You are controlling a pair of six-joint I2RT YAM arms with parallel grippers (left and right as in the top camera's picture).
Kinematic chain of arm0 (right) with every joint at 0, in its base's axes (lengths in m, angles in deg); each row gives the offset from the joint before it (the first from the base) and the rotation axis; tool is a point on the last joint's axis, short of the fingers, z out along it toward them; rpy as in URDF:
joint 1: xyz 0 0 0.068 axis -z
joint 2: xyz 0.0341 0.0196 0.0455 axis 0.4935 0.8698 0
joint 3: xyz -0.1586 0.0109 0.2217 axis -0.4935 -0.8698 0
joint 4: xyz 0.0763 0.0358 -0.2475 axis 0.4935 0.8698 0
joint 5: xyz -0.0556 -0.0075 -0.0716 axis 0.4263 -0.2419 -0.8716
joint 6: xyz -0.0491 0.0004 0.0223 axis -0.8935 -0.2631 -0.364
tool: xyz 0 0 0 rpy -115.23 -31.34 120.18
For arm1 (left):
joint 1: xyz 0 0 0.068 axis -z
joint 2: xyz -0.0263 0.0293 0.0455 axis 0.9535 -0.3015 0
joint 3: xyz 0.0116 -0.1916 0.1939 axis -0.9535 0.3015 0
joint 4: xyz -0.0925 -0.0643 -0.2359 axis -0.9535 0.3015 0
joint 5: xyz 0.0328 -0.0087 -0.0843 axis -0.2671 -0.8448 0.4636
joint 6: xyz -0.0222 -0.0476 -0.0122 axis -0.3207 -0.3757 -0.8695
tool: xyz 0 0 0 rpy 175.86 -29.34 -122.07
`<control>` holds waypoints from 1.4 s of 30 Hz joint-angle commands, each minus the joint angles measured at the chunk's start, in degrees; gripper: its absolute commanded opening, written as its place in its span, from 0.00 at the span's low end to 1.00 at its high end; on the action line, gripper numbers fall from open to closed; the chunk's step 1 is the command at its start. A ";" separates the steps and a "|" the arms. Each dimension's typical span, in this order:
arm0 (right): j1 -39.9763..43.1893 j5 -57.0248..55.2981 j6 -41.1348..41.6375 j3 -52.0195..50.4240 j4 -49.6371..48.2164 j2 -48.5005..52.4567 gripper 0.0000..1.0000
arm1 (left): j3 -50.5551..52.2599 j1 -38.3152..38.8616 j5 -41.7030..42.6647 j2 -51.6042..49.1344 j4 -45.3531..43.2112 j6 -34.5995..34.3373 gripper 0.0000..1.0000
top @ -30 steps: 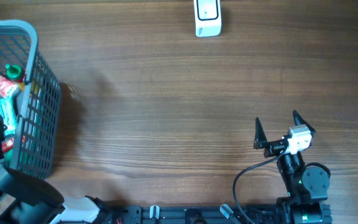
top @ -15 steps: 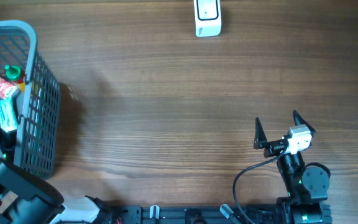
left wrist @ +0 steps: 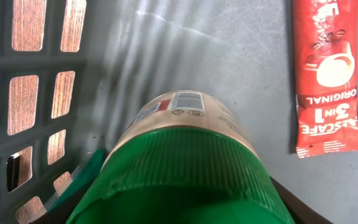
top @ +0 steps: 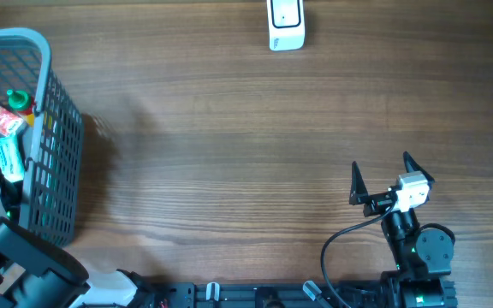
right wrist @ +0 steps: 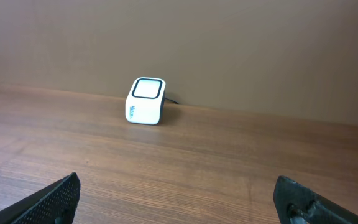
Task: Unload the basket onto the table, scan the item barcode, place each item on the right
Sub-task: 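Reach the left gripper into the basket and grasp the green-capped jar, then carry the green-capped jar out and set it on the table center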
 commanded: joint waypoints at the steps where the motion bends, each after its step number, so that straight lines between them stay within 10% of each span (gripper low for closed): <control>1: -0.17 -0.98 -1.03 -0.07 -0.26 -0.46 1.00 | -0.13 -0.37 -1.05 -0.15 0.81 1.03 0.40; 14: -0.17 -0.98 -1.01 -0.07 -0.26 -0.46 1.00 | -28.94 -0.02 -1.31 4.87 12.61 4.07 0.45; 21: -0.17 -0.98 -1.01 -0.07 -0.26 -0.46 1.00 | -48.48 4.59 15.08 6.86 8.85 4.02 0.47; 29: -0.17 -0.98 -1.01 -0.07 -0.26 -0.46 1.00 | -52.04 29.92 20.09 5.88 -4.87 7.65 0.49; 42: -0.17 -0.98 -1.01 -0.07 -0.26 -0.39 1.00 | -52.02 66.34 13.07 -17.64 2.43 31.54 0.49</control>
